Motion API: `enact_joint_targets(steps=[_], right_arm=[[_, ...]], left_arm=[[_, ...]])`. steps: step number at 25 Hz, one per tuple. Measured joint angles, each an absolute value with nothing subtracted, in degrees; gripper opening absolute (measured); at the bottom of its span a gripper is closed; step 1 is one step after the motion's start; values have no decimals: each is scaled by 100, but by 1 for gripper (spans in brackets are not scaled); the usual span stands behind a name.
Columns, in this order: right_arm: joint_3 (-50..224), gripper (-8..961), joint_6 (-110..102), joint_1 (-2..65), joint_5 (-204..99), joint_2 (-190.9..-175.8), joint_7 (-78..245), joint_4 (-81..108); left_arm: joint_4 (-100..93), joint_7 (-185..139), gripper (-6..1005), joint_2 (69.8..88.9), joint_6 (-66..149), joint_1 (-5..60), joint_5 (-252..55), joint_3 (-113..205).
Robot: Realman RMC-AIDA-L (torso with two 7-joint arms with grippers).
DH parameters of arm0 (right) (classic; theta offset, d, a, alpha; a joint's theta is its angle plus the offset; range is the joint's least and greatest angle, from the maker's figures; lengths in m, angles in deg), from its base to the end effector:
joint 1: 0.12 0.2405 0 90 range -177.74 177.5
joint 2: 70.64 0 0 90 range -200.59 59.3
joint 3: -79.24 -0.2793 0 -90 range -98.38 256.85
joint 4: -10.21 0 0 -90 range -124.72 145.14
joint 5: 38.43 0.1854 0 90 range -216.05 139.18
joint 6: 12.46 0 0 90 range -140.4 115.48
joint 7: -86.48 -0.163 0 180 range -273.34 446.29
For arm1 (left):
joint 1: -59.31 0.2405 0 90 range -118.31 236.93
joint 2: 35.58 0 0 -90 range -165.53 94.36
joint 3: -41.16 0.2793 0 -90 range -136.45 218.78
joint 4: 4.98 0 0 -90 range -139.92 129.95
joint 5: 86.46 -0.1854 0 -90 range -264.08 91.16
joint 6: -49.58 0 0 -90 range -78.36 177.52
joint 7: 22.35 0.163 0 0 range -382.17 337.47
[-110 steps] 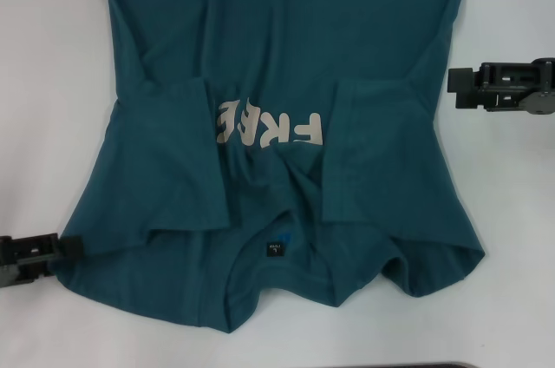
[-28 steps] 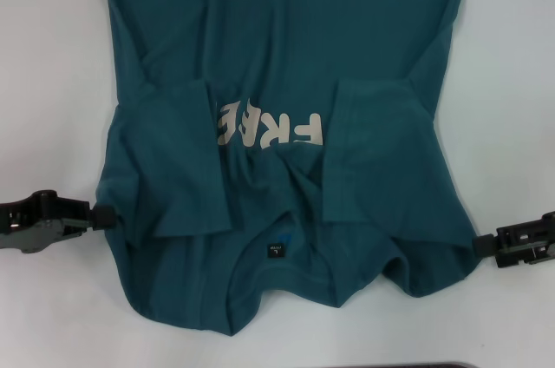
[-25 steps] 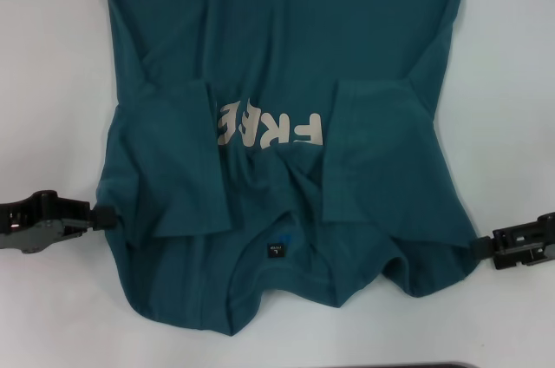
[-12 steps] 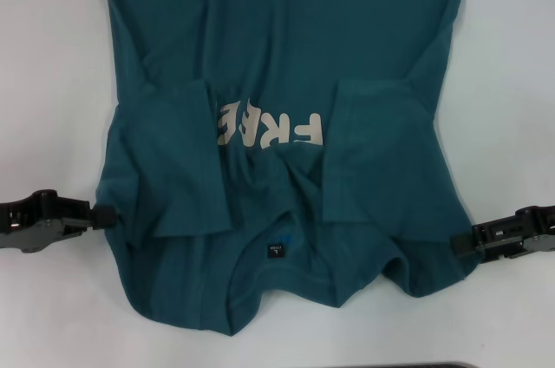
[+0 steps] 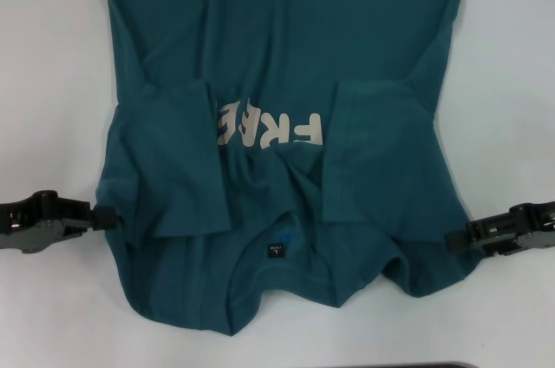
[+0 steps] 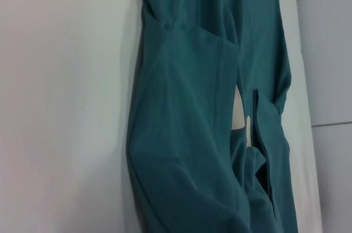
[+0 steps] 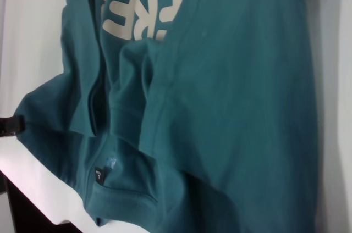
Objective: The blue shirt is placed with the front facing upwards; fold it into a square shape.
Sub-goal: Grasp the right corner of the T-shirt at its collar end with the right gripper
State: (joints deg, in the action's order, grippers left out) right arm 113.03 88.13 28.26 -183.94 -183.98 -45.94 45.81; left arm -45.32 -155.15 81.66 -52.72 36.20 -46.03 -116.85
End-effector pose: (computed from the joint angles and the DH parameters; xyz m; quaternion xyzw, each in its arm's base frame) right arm 0.3360 0.2565 -0.0099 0.7397 -0.6715 -0.0305 0.0312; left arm -0.3339 0.2487 -0.0060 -0.6883 -0.7037 -0.1760 0.0009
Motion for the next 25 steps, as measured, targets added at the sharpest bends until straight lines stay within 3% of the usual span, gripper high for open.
enact_joint_targets(steps=[25], right_arm=[[11291, 866, 8933, 2908, -18341, -18419, -4642, 4582]], left_arm=[[-4532, -15515, 14, 8166, -5278, 3619, -4604, -11711]])
